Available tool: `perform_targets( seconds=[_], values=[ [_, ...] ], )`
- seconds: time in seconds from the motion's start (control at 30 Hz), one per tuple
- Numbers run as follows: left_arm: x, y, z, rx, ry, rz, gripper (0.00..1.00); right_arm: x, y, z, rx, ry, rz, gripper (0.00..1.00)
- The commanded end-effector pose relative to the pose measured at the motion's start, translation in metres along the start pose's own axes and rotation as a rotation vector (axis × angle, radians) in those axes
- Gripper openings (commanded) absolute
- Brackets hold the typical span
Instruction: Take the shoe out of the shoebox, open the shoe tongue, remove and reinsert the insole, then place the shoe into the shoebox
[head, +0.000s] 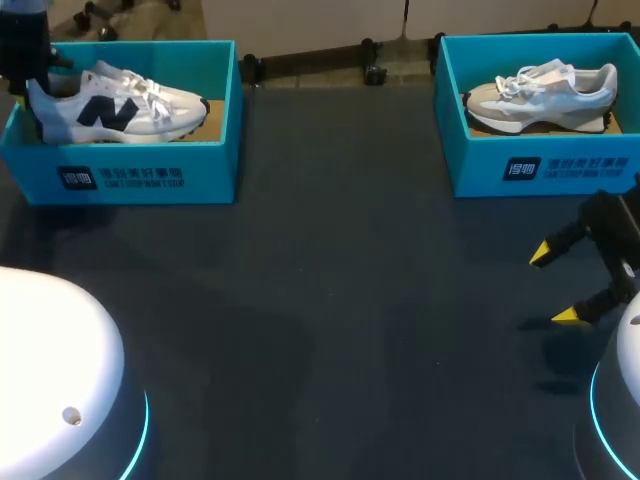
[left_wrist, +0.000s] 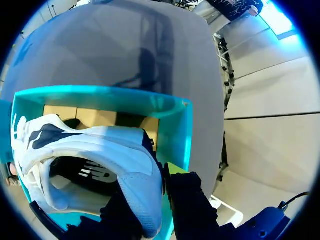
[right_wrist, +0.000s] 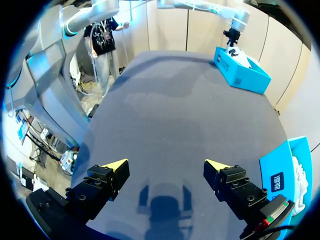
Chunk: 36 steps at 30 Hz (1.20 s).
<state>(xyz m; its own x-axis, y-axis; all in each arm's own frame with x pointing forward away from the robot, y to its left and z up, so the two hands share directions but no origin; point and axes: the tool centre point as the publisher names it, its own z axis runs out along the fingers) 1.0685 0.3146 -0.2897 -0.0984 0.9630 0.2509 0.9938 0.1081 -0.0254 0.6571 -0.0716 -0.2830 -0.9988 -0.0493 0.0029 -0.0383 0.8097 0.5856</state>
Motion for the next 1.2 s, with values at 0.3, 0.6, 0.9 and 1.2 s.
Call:
perform_targets(
  seconds=[0.3,0.6,0.9,1.2],
  values=[
    [-0.001,-0.017,0.01,-0.02,-0.021,0.003,0.0,0.001,0.0,0.0,0.003,-0.002,0.0,1.0],
    [-0.012,-0.013,0.024,-0.008,-0.02,0.011,0.0,0.001,0.0,0.0,0.003,-0.002,0.0,1.0],
    [-0.014,-0.012,0.042,0.0,-0.016,0.006,0.0,0.001,0.0,0.0,0.003,-0.002,0.0,1.0],
    [-0.014,-0.014,0.054,-0.004,-0.029,0.026,0.0,0.001,0.0,0.0,0.003,-0.002,0.0,1.0]
  ],
)
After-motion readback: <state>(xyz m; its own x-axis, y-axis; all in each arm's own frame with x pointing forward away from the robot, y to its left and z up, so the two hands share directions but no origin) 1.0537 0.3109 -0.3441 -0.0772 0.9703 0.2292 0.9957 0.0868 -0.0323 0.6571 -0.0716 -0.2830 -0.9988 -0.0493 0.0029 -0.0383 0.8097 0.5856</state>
